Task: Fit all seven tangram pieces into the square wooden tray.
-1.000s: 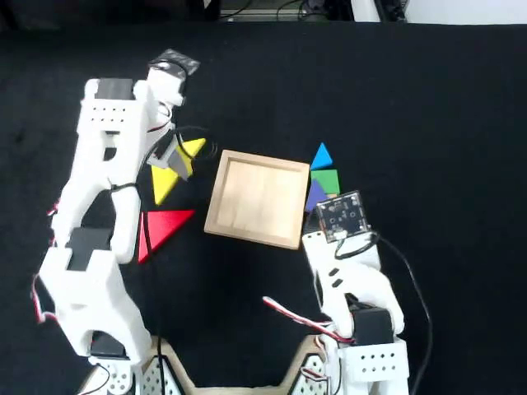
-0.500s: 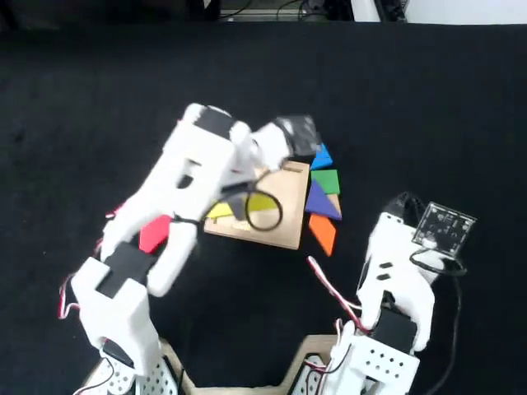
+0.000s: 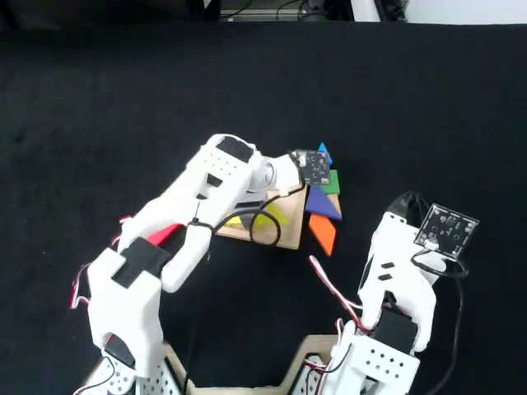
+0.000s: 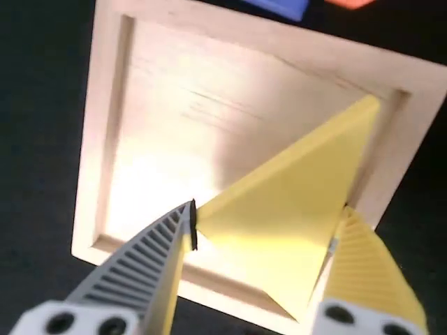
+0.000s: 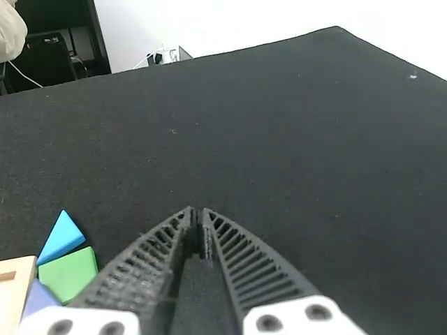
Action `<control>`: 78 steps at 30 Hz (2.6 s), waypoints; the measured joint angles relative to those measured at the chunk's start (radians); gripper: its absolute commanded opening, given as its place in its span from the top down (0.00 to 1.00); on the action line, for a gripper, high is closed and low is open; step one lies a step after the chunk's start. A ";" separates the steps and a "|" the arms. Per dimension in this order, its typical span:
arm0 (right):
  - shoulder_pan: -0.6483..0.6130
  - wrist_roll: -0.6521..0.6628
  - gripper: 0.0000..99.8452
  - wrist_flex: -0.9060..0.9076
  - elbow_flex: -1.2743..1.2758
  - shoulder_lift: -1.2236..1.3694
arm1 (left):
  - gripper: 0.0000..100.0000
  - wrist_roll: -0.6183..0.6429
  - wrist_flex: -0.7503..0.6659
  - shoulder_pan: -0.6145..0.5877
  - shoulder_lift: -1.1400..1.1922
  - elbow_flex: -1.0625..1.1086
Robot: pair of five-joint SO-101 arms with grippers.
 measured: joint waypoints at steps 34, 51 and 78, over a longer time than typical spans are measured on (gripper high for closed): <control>-0.583 0.215 0.99 0.216 -0.233 0.210 | 0.60 0.976 0.069 -0.600 -0.483 0.264; -0.763 0.149 0.99 0.201 -0.914 1.574 | 0.60 1.260 -0.318 -0.724 -0.655 0.750; -0.715 0.239 0.99 0.236 -1.214 1.861 | 0.60 1.263 -0.350 -0.727 -0.655 0.766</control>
